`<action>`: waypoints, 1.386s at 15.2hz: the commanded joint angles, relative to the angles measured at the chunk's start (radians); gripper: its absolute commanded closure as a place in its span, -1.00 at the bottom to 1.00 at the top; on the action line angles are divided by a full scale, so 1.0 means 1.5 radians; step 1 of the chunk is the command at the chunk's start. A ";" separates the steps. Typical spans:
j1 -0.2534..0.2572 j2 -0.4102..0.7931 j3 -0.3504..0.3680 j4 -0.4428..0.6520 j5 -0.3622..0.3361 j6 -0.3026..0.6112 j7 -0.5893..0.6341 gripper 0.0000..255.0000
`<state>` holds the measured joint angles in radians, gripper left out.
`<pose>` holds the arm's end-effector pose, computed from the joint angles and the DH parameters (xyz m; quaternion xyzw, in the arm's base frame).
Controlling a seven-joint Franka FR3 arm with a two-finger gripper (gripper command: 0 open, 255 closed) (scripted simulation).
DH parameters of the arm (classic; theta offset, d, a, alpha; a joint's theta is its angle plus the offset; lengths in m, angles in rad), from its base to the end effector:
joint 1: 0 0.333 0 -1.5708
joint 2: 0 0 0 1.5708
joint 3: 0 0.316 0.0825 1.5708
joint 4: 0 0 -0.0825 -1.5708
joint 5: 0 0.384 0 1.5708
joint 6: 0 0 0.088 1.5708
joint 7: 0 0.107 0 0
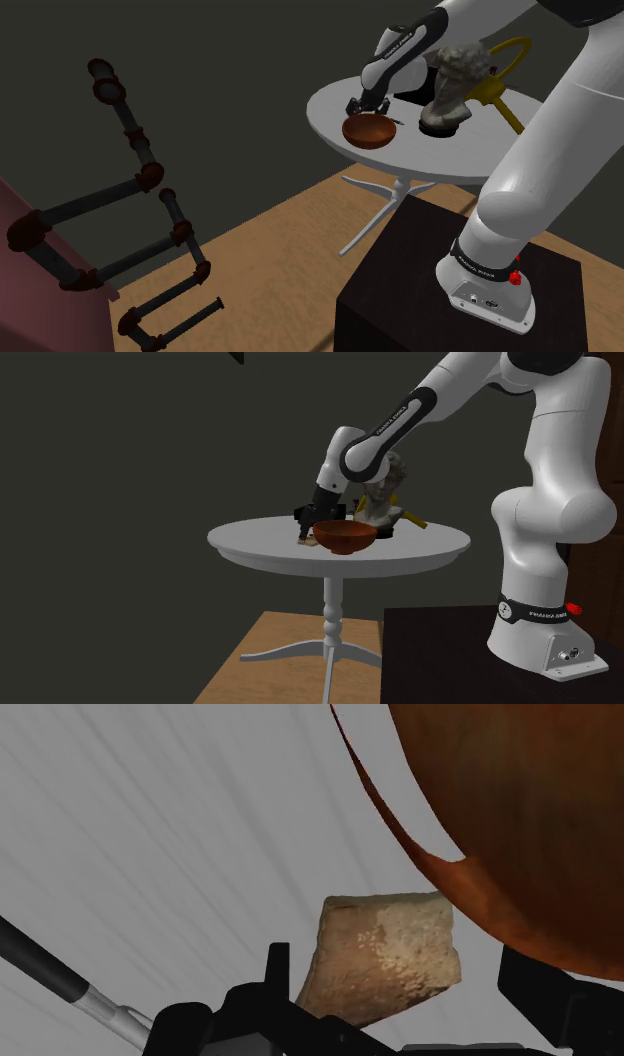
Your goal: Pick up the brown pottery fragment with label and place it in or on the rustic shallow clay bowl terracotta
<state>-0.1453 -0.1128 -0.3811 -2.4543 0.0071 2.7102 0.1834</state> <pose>0.4322 -0.2522 0.3758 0.9203 -0.3470 0.1805 0.0081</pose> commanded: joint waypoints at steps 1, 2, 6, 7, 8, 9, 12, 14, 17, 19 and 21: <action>0.003 0.016 -0.003 0.001 0.013 0.015 -0.010 -1.00; 0.003 0.016 -0.003 0.001 0.013 0.015 -0.010 -1.00; 0.003 0.016 -0.003 0.001 0.013 0.015 -0.010 -1.00; 0.003 0.016 -0.003 0.001 0.013 0.015 -0.010 -1.00; 0.003 0.016 -0.003 0.001 0.013 0.014 -0.010 -1.00; 0.003 0.016 -0.003 0.001 0.013 0.014 -0.010 1.00; 0.003 0.018 -0.003 0.000 0.015 0.017 -0.011 1.00; 0.002 0.016 -0.005 0.000 0.015 0.016 -0.015 1.00; 0.002 0.019 -0.007 0.001 0.019 0.017 -0.020 1.00; 0.001 0.009 -0.001 0.004 0.007 0.005 -0.005 1.00; -0.001 -0.004 0.001 0.011 -0.004 -0.014 0.003 1.00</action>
<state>-0.1463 -0.1135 -0.3833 -2.4349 0.0101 2.7069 0.1821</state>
